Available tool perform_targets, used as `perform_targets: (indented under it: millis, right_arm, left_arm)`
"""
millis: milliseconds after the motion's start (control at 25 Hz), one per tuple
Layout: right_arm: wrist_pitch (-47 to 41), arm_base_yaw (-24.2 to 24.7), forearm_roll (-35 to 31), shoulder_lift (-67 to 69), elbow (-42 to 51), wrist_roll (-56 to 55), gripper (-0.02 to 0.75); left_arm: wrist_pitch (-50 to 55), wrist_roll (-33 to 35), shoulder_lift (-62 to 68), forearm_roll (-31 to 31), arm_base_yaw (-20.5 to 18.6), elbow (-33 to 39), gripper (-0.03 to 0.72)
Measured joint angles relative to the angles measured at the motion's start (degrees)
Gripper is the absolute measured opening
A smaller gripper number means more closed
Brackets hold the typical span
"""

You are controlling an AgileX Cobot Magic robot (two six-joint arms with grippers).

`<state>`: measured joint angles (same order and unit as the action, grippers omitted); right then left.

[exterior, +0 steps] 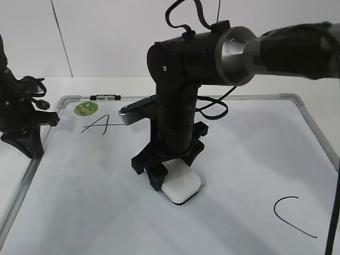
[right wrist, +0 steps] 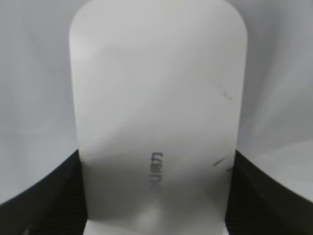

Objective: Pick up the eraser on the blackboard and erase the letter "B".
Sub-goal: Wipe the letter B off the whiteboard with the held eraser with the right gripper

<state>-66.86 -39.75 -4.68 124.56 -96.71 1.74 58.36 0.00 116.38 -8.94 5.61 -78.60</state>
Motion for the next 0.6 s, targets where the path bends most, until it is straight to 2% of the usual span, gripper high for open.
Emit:
perform_targets:
  millis: [280, 480, 600]
  right_arm:
    - [0.00, 1.43, -0.78, -0.90, 0.91, 0.10, 0.560]
    - [0.55, 2.70, -1.03, -5.06, 6.31, 0.21, 0.560]
    - [5.09, 2.92, -0.92, -10.38, 10.42, 0.21, 0.560]
  left_arm:
    - [0.00, 0.00, 0.00, 0.00, 0.00, 0.00, 0.022]
    - [0.00, 0.00, 0.00, 0.00, 0.00, 0.00, 0.022]
    - [0.00, 0.00, 0.00, 0.00, 0.00, 0.00, 0.022]
